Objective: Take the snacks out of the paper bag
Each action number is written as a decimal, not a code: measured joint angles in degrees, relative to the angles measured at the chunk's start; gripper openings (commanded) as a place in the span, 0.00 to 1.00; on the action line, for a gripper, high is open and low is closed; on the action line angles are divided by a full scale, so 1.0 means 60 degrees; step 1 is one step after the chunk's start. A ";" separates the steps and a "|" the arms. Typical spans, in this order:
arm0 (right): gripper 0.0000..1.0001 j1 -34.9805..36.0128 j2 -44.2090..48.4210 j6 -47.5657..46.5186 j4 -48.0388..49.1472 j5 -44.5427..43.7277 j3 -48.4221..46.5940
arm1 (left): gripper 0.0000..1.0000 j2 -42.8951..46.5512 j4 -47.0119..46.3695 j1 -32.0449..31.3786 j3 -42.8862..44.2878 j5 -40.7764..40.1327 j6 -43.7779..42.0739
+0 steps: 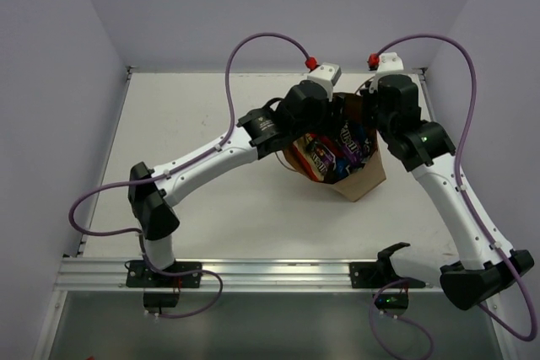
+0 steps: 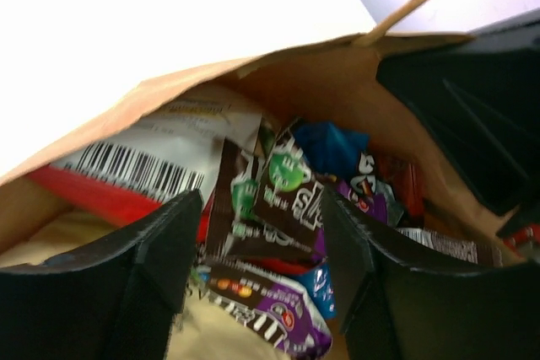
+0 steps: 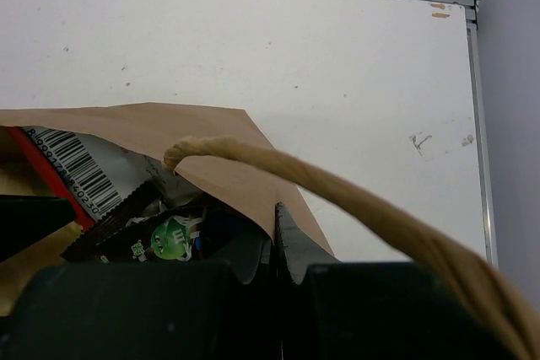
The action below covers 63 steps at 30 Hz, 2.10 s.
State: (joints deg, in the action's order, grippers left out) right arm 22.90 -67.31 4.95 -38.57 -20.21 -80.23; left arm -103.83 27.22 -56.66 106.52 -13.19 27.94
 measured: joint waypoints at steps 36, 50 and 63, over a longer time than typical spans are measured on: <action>0.00 0.0087 0.0499 -0.0040 0.0408 -0.0696 0.0648 | 0.00 0.5151 -0.0441 0.2000 -0.1406 -0.0535 -0.0448; 0.00 0.0087 0.0747 -0.0106 0.0459 -0.0685 0.0816 | 0.00 0.2131 -0.3034 0.7563 -0.4138 0.1687 -0.1086; 0.00 0.0087 0.0801 -0.0142 0.0914 -0.0459 0.1162 | 0.89 0.0087 -0.5384 0.9165 -0.6145 0.3344 -0.0025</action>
State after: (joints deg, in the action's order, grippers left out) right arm 23.42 -62.50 4.10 -33.08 -22.96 -73.25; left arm -103.31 -5.08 -1.67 69.65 6.87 27.79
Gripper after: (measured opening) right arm 0.025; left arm 0.743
